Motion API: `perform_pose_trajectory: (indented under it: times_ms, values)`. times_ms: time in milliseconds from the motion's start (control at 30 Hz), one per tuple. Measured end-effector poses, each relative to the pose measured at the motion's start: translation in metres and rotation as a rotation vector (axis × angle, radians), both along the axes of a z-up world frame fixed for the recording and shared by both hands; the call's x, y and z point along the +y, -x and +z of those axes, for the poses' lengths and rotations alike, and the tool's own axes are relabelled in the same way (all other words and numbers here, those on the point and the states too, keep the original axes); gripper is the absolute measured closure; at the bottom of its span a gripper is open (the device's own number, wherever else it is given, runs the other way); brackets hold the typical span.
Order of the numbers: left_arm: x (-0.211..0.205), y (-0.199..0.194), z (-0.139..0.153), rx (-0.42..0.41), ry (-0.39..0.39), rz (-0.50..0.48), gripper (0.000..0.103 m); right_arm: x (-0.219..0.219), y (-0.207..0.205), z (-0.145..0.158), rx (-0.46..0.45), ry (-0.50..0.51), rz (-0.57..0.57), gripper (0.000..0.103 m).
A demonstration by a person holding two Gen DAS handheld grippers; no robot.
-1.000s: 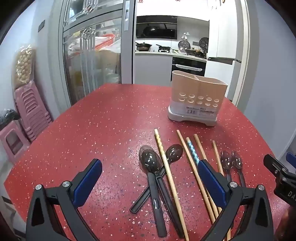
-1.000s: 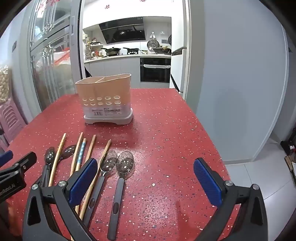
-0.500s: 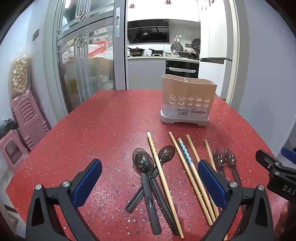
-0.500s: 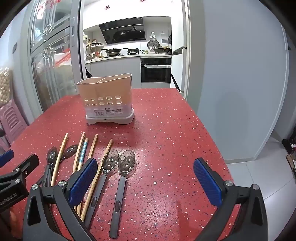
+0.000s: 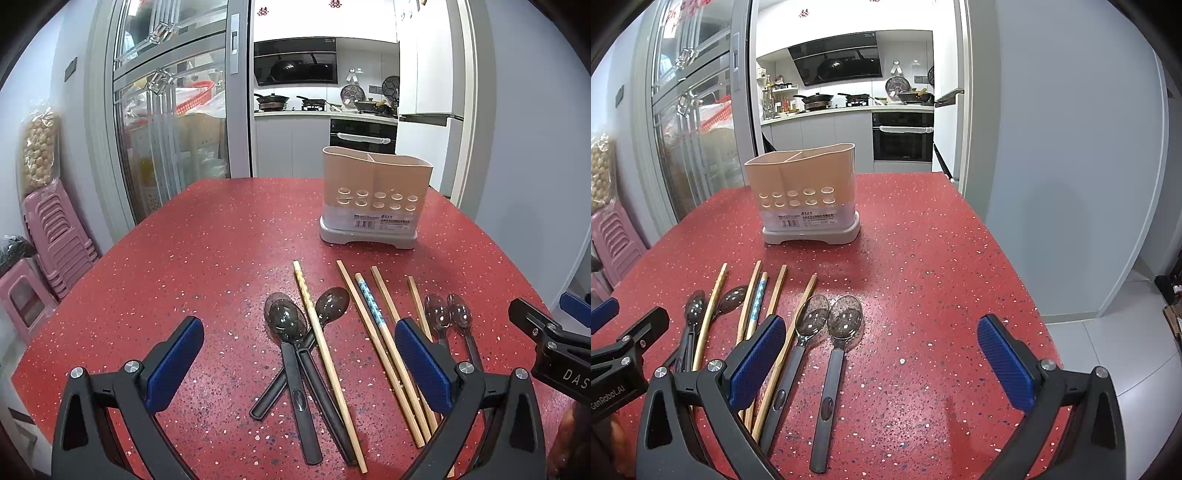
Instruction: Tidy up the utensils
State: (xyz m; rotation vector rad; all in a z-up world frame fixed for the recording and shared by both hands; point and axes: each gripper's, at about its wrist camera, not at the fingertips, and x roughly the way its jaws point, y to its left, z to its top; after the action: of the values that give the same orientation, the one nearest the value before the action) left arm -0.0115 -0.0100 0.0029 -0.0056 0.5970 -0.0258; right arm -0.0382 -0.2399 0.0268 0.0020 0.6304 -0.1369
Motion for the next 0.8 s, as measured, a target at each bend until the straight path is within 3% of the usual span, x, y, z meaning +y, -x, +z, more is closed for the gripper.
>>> perform_pose_trajectory:
  times_ms: [800]
  values:
    - [0.0015, 0.0010, -0.0005, -0.001, -0.003, -0.001, 0.000, 0.0021, 0.0014, -0.0023, 0.002, -0.003, 0.000, 0.000]
